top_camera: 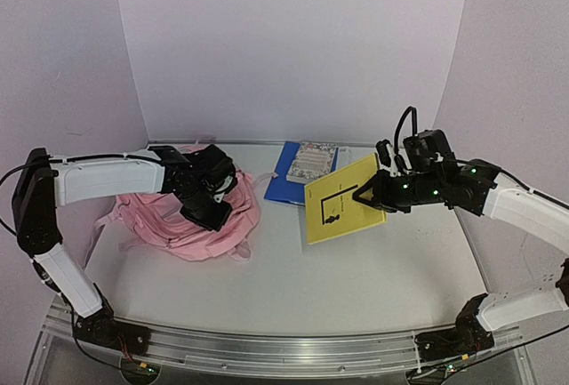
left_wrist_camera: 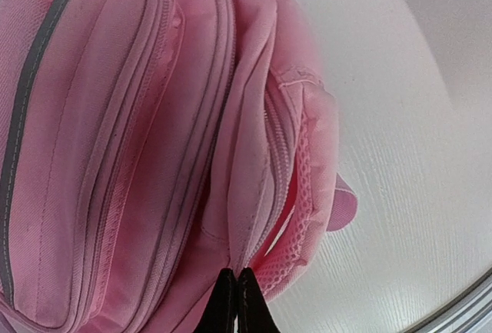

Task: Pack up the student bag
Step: Move the student bag to the center of the board, then place the book in the student bag.

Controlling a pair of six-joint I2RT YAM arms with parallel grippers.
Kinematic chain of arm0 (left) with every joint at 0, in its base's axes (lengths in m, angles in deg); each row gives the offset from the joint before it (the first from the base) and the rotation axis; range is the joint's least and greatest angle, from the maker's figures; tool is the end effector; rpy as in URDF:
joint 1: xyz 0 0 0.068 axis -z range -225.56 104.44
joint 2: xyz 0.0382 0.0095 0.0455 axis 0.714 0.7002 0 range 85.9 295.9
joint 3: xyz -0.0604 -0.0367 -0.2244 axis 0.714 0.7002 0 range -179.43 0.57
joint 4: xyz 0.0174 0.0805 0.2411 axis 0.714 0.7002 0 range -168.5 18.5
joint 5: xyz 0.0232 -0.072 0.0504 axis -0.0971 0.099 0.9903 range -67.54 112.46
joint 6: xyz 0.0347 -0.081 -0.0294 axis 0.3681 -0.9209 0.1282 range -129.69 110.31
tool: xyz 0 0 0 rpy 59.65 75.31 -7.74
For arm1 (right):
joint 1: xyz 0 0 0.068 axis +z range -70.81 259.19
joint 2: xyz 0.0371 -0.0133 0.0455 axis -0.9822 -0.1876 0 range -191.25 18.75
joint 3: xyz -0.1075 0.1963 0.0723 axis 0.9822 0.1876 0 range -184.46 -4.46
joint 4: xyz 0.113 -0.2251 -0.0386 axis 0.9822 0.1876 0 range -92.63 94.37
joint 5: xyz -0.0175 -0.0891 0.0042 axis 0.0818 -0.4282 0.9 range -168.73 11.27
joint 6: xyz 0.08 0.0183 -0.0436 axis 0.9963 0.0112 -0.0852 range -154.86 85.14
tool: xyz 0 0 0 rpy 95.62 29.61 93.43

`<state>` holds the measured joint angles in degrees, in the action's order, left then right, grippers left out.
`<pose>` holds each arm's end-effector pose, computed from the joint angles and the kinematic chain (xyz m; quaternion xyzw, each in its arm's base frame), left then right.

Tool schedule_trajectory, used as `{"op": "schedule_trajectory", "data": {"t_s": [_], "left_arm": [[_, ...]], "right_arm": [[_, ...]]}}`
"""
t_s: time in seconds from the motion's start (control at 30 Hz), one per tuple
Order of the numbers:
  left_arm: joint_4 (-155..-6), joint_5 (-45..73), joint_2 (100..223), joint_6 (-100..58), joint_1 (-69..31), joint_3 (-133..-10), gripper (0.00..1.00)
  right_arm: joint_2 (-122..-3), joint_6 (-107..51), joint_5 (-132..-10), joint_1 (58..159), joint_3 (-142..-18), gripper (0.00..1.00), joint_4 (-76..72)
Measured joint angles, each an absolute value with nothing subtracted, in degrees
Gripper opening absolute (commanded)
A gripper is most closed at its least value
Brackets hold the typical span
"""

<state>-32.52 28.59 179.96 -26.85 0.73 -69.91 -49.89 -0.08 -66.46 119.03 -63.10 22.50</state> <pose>0.2365 -0.2344 0.1506 0.2379 0.9535 -0.0484 0.1784 0.2267 0.2124 0.2511 -0.0882 0.8794 0.3531 0.3068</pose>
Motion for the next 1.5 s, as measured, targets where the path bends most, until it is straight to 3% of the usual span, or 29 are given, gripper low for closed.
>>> {"op": "schedule_trajectory", "data": {"t_s": [0.3, 0.37, 0.47, 0.57, 0.77, 1.1, 1.2, 1.5], "left_arm": [[-33.9, 18.3, 180.1, -22.3, 8.2, -70.8, 0.00], [-34.1, 15.9, 181.0, -22.0, 10.2, -71.5, 0.08], [-34.5, 14.0, 182.0, -22.1, 11.9, -71.9, 0.39], [-34.8, 15.7, 182.0, -22.8, 11.6, -73.0, 0.56], [-36.0, 24.2, 180.8, -24.4, 11.1, -73.8, 0.68], [-33.8, 32.9, 185.8, -24.6, 14.0, -73.8, 0.75], [-33.4, 34.6, 187.0, -24.6, 14.5, -73.8, 0.69], [-30.6, 44.0, 189.8, -25.0, 15.8, -75.0, 0.12]], "right_arm": [[-49.9, -0.1, -66.4, 119.0, -61.7, 0.00, 22.5], [-49.9, -0.1, -66.5, 119.0, -61.5, 0.00, 22.5], [-49.9, -0.1, -66.4, 119.0, -61.5, 0.00, 22.5], [-49.9, -0.1, -66.4, 119.0, -61.5, 0.00, 22.5], [-49.9, -0.1, -66.4, 119.0, -61.5, 0.00, 22.5], [-49.9, -0.1, -66.4, 119.0, -61.5, 0.00, 22.5], [-49.9, -0.1, -66.4, 119.0, -61.5, 0.00, 22.5], [-49.9, -0.1, -66.4, 119.0, -61.5, 0.00, 22.5]]}}
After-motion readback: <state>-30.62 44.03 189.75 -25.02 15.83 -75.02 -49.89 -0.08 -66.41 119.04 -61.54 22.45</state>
